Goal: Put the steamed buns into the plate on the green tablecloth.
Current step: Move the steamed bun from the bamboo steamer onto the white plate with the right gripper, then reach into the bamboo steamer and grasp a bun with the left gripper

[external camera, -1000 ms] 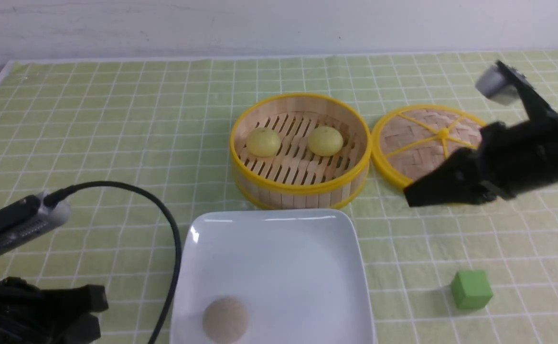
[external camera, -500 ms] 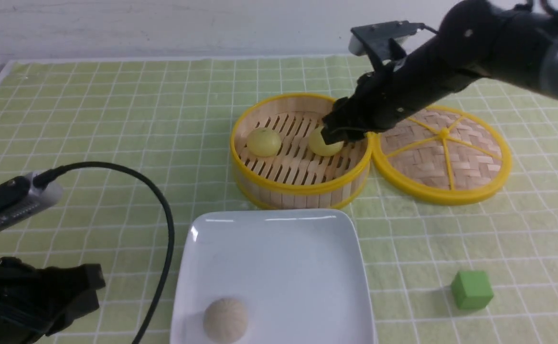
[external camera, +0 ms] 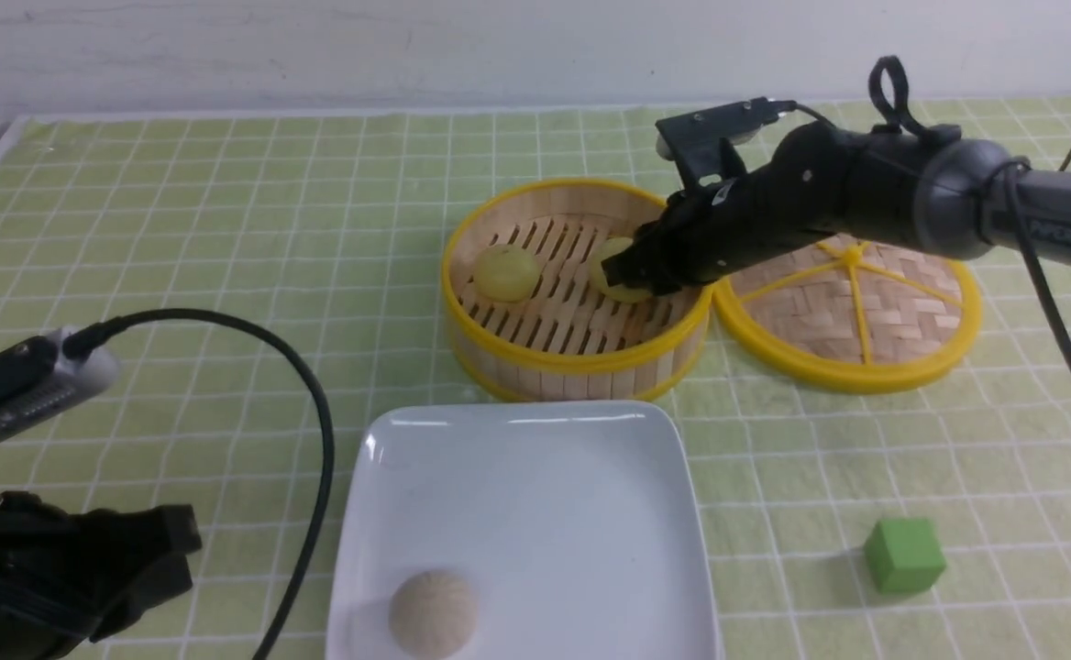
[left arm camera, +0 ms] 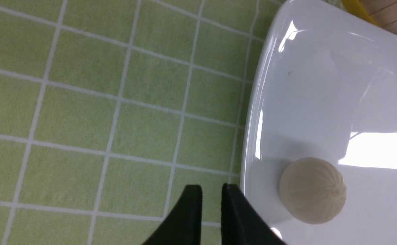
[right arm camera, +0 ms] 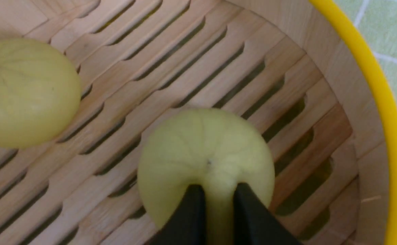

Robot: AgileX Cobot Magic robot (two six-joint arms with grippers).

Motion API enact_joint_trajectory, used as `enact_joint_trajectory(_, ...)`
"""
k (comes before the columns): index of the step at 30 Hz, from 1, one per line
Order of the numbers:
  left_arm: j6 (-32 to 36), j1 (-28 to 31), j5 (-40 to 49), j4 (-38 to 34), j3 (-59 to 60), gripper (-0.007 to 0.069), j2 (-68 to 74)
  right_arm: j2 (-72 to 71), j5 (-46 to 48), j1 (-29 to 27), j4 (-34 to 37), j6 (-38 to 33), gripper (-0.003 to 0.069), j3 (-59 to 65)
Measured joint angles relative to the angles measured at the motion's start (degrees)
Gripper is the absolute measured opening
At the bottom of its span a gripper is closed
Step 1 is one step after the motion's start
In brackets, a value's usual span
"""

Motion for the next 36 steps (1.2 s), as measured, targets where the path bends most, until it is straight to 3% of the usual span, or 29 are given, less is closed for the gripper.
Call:
enact_joint_trajectory(3,0.0,0.0,0.0,0.0,0.0,0.0126,0.0,-3.54,7.69,0.0,0.0,0.8,0.0011,0.4)
enact_joint_trajectory(6,0.0,0.0,0.0,0.0,0.0,0.0126,0.0,-11.03,15.99,0.44,1.56,2.46,0.0013,4.22)
enact_joint_trajectory(9,0.0,0.0,0.0,0.0,0.0,0.0129,0.0,-19.28,17.84,2.61,3.6,2.82,0.0017,12.33)
enact_joint_trajectory(13,0.0,0.0,0.0,0.0,0.0,0.0133,0.0,-28.64,10.62,8.23,10.46,2.79,0.002,29.91)
enact_joint_trajectory(16,0.0,0.0,0.0,0.0,0.0,0.0139,0.0,-30.25,-1.66,14.17,16.62,0.62,0.0024,40.31)
enact_joint_trajectory(19,0.0,0.0,0.0,0.0,0.0,0.0141,0.0,-29.46,-8.62,17.1,19.73,-1.1,0.0038,43.43)
enact_joint_trajectory(23,0.64,0.0,0.0,0.05,0.0,0.0146,0.0,-26.16,-14.83,19.98,22.51,-2.45,0.0136,44.2)
enact_joint_trajectory(25,0.93,0.0,0.0,0.17,0.0,0.0148,0.0,-25.79,-15.24,19.72,22.51,-2.51,0.0228,44.26)
enact_joint_trajectory(26,0.93,0.0,0.0,0.17,0.0,0.0149,0.0,-25.79,-15.16,19.52,22.51,-2.51,0.0238,44.26)
enact_joint_trajectory(27,1.06,0.0,0.0,0.17,0.0,0.0153,0.0,-26.4,-14.35,18.64,22.56,-2.57,0.0312,44.26)
enact_joint_trajectory(29,1.12,0.0,0.0,-0.19,0.0,0.016,0.0,-28.86,-10.15,15.91,22.32,-2.57,0.0422,43.78)
enact_joint_trajectory(31,1.39,0.0,0.0,-0.17,-0.45,0.016,0.07,-32.61,-5.01,12.41,21.43,-2.57,0.0482,42.59)
enact_joint_trajectory(33,1.91,0.0,0.0,-0.08,-1.68,0.0157,0.41,-34.87,-1.46,10.37,20.43,-2.57,0.0495,41.79)
enact_joint_trajectory(36,2.88,0.0,2.39,0.5,-7.95,0.0098,2.87,-43.19,9.17,2.39,16.12,-2.57,0.0395,39.22)
